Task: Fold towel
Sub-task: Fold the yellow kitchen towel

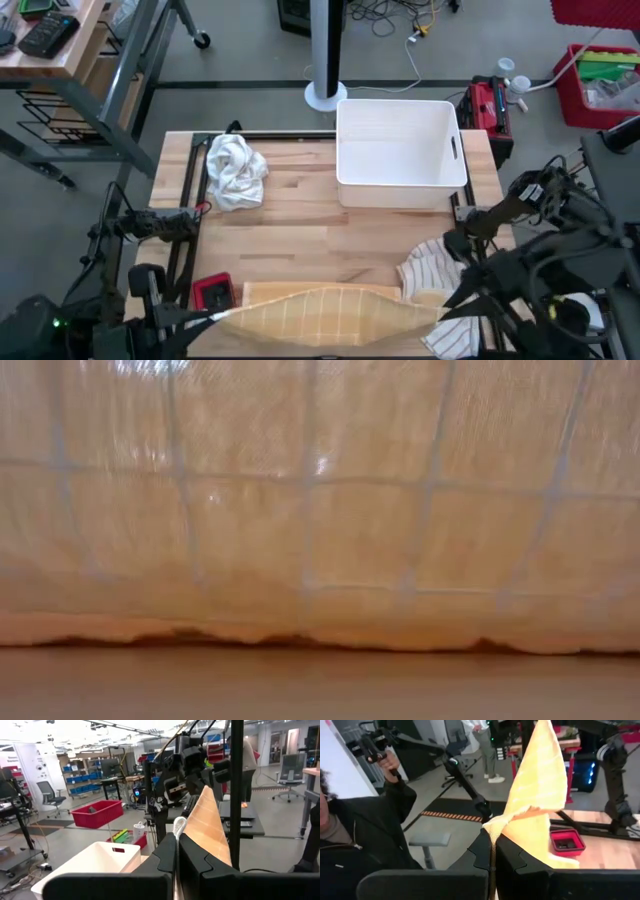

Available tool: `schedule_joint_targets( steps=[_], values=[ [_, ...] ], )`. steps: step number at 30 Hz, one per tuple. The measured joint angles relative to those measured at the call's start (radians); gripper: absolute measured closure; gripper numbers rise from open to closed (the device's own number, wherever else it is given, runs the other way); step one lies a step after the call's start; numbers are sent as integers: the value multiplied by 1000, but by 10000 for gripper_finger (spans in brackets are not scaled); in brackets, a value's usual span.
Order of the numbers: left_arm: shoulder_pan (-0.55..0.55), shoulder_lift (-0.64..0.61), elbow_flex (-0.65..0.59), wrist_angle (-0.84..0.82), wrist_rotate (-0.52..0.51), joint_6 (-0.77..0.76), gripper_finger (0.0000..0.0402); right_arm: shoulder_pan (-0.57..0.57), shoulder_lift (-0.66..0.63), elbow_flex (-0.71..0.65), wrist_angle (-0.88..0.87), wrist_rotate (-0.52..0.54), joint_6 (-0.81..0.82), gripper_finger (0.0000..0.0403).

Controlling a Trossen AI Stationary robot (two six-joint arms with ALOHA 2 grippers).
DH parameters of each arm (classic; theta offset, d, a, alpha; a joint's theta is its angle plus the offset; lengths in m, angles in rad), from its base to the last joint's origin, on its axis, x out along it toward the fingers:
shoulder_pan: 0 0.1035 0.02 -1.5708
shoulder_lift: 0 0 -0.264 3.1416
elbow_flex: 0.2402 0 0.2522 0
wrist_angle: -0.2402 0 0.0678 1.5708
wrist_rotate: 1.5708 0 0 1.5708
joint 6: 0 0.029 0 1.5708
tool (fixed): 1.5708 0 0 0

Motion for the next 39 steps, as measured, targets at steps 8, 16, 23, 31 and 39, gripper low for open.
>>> schedule_joint_targets(
  steps=[8,16,23,31,39],
  values=[
    [0,-22,0,-1,-50,98,402,13,-20,0,-93,107,-11,403],
    [55,-137,0,-1,-63,329,402,-14,-141,-2,-138,326,-146,403],
    [113,-247,0,-44,50,372,402,-80,-253,-2,-72,349,-256,403],
    [196,-333,-2,-94,138,535,402,-159,-278,-3,52,366,-553,403],
    [369,-424,-2,-118,316,700,402,-326,-233,-2,329,389,-1020,403]
  ],
)
